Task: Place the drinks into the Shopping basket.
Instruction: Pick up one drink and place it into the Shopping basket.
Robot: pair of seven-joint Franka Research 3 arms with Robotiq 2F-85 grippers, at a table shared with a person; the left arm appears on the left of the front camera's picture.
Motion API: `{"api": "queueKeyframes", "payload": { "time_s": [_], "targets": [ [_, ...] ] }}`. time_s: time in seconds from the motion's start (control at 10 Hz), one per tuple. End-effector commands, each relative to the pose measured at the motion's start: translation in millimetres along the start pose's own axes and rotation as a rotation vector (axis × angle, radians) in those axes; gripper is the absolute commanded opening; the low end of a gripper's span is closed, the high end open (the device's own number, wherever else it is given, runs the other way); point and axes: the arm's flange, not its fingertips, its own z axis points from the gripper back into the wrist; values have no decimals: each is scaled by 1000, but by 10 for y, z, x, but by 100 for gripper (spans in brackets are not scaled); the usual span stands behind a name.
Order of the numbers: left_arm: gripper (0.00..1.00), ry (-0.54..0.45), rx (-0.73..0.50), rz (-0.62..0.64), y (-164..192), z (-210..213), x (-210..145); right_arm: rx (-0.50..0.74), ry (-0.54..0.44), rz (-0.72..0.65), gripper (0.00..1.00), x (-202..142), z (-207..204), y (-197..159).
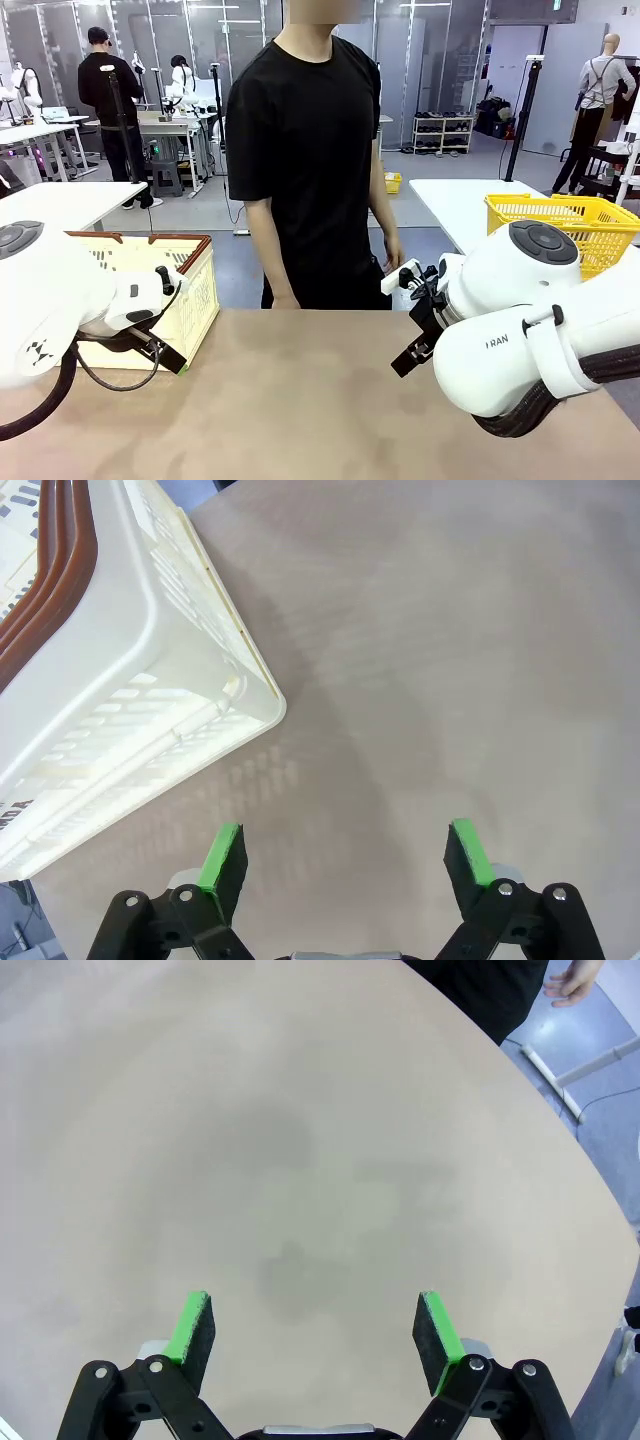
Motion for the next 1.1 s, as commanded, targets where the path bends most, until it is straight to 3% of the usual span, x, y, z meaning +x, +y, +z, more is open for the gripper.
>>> {"api": "queueKeyframes", "payload": {
  "time_s": [0.0,0.4,0.5,0.6,0.8,1.0],
  "targets": [
    [100,0,0,0,4,0,-1,1,0,-4,100,-1,0,-2],
    [100,0,0,0,4,0,-1,0,0,0,100,0,0,0],
    [100,0,0,0,-1,0,0,16,20,-61,100,92,71,177],
    [100,1,19,6,-128,131,111,-20,14,-102,100,229,274,356],
    [100,-103,82,27,-411,620,367,-135,-36,-147,100,523,783,672],
    [100,-146,130,-13,-627,1017,441,-209,-82,-170,100,684,1168,891]
  ]
}}
